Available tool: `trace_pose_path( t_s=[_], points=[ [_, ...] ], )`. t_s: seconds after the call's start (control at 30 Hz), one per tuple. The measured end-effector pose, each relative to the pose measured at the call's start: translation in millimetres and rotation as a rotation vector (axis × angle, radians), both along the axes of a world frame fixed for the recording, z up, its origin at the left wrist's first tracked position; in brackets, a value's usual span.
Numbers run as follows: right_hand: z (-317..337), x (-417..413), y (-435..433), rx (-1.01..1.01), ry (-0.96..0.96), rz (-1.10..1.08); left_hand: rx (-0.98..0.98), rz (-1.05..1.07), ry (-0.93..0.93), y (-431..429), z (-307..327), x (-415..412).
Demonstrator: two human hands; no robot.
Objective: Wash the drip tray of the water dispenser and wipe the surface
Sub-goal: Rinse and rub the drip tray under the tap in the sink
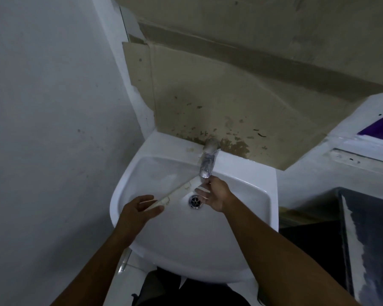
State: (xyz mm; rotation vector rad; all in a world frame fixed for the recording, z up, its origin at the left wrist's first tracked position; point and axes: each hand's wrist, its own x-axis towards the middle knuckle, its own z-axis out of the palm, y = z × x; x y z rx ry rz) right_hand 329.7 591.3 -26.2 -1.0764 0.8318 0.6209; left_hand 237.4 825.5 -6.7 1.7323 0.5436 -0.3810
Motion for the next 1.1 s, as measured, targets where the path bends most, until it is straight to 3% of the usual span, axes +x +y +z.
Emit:
trace_pose_path(
  t_s=[0.13, 0.3, 0.47, 0.7, 0.8, 0.9, 1.1],
  points=[
    [-0.3, -4.2, -4.8, 0.005, -0.023, 0.072, -0.002, -0.091, -0.023, 0.6, 2.2, 1.7],
    [-8.7, -8.8, -16.6, -0.198, -0.166, 0.143, 0.142, -0.16, -0.11, -8.9, 2.4, 5.7],
    [-5.7, -13.8, -24.1, -0.3, -0.252, 0.202, -0.121, -0.028, -0.005, -18.0, -6.3, 13.5],
    [8.4, -16.2, -36.3, -0.294, -0.177, 0.284, -0.089, -0.013, -0.019, -34.2, -10.9, 25.2],
    [8.9, -17.4, -36.7, -0.398, -0.159, 0.323, -0.091, -0.052, -0.033, -42.5, -9.9, 31.7],
    [5.8, -20.5, -37.2, -0.576, -0.189, 0.29, -0.093, -0.074, -0.041, -51.3, -8.9, 37.0],
    [3.0, -20.1, -47.8, -0.559, -0.292, 0.203, -0.083, 0.038, -0.052, -61.3, -14.1, 44.4]
  ],
)
